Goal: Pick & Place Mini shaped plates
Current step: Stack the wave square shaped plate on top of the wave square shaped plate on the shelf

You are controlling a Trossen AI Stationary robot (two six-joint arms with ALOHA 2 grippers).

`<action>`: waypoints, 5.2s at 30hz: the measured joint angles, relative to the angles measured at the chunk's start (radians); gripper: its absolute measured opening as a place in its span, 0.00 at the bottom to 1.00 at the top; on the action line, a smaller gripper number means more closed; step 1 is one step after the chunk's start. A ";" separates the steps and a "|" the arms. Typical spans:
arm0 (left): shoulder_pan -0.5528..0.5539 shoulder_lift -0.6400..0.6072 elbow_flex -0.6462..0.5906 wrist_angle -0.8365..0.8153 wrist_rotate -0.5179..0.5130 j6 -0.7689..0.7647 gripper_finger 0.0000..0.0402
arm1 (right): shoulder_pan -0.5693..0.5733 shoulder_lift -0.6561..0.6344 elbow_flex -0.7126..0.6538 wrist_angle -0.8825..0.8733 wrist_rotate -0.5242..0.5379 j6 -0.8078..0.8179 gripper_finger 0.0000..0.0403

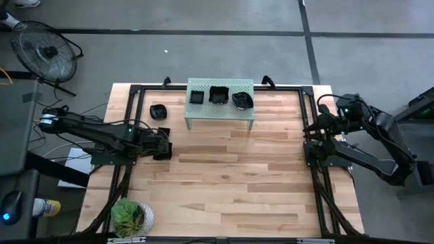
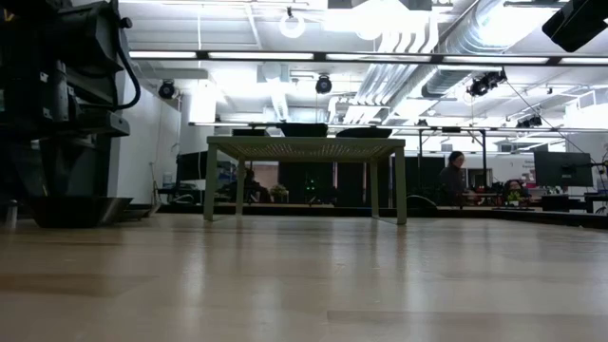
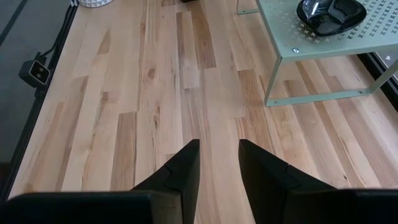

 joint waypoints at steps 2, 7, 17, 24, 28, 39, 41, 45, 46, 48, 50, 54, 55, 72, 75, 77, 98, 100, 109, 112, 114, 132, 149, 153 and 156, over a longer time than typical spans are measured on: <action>0.000 0.000 0.000 0.001 0.000 0.000 0.24 | 0.000 0.000 0.000 0.000 0.000 0.000 0.26; 0.000 0.000 0.000 0.001 0.000 0.000 0.18 | 0.000 0.000 0.000 0.000 0.000 0.000 0.26; 0.000 0.000 0.001 -0.002 0.004 -0.003 0.06 | 0.000 0.000 0.000 0.000 0.000 0.000 0.26; 0.000 0.000 0.002 -0.004 0.005 -0.002 0.01 | 0.000 0.000 0.000 0.000 0.000 0.000 0.26; 0.000 0.000 0.002 -0.005 0.005 -0.002 0.00 | 0.000 0.000 0.000 0.000 0.000 0.000 0.26; 0.000 -0.008 0.002 0.009 0.000 0.003 0.00 | 0.000 0.000 0.000 0.000 0.000 0.000 0.26; 0.000 -0.017 0.006 0.006 -0.003 0.004 0.00 | 0.000 0.000 0.000 0.000 0.000 0.000 0.26; 0.000 -0.039 0.029 -0.009 -0.031 0.005 0.00 | 0.000 0.000 0.000 0.000 0.000 0.000 0.26; 0.000 -0.045 0.033 -0.013 -0.036 0.005 0.00 | 0.000 0.000 0.000 0.000 0.000 0.000 0.26; 0.000 -0.054 0.042 -0.021 -0.041 0.005 0.00 | 0.000 0.000 0.000 0.000 0.000 0.000 0.26; 0.000 -0.062 0.050 -0.026 -0.039 0.006 0.00 | 0.000 0.000 0.000 0.000 0.000 0.000 0.26; 0.000 -0.075 0.069 -0.026 -0.044 0.010 0.00 | 0.000 0.000 0.000 0.000 0.000 0.000 0.26; 0.000 -0.076 0.074 -0.026 -0.045 0.015 0.00 | 0.000 0.000 0.000 0.000 0.000 0.000 0.26; -0.001 -0.078 0.232 -0.025 0.002 0.152 0.00 | 0.000 0.000 0.000 0.000 0.000 0.000 0.26; -0.001 -0.078 0.274 -0.025 -0.013 0.169 0.00 | 0.000 0.000 0.000 0.000 0.000 0.000 0.26; -0.001 -0.078 0.300 -0.024 -0.048 0.169 0.00 | 0.000 0.000 0.000 0.000 0.000 0.000 0.26; 0.000 -0.063 0.393 0.229 -0.248 0.252 0.00 | 0.000 0.000 0.000 0.000 0.000 0.000 0.26; 0.000 -0.062 0.393 0.265 -0.263 0.269 0.00 | 0.000 0.000 0.000 0.000 0.000 0.000 0.26; 0.000 -0.018 0.474 0.325 -0.330 0.331 0.00 | 0.000 0.000 0.000 0.000 0.000 0.000 0.26; 0.000 0.016 0.536 0.320 -0.353 0.362 0.00 | 0.000 0.000 0.000 0.000 0.000 0.000 0.26; 0.000 0.045 0.583 0.316 -0.372 0.389 0.00 | 0.000 0.000 0.000 0.000 0.000 0.000 0.26; 0.392 0.344 0.959 0.282 -0.025 0.669 0.00 | 0.000 0.000 0.000 0.000 0.000 0.000 0.26; 0.629 0.680 1.146 0.279 0.290 0.746 0.00 | 0.000 0.000 0.000 0.000 0.000 0.000 0.26; 0.671 0.730 1.159 0.229 0.345 0.775 0.00 | 0.000 0.000 0.000 0.000 0.000 0.000 0.26; 0.702 0.751 1.159 0.164 0.367 0.798 0.00 | 0.000 0.000 0.000 0.000 0.000 0.000 0.26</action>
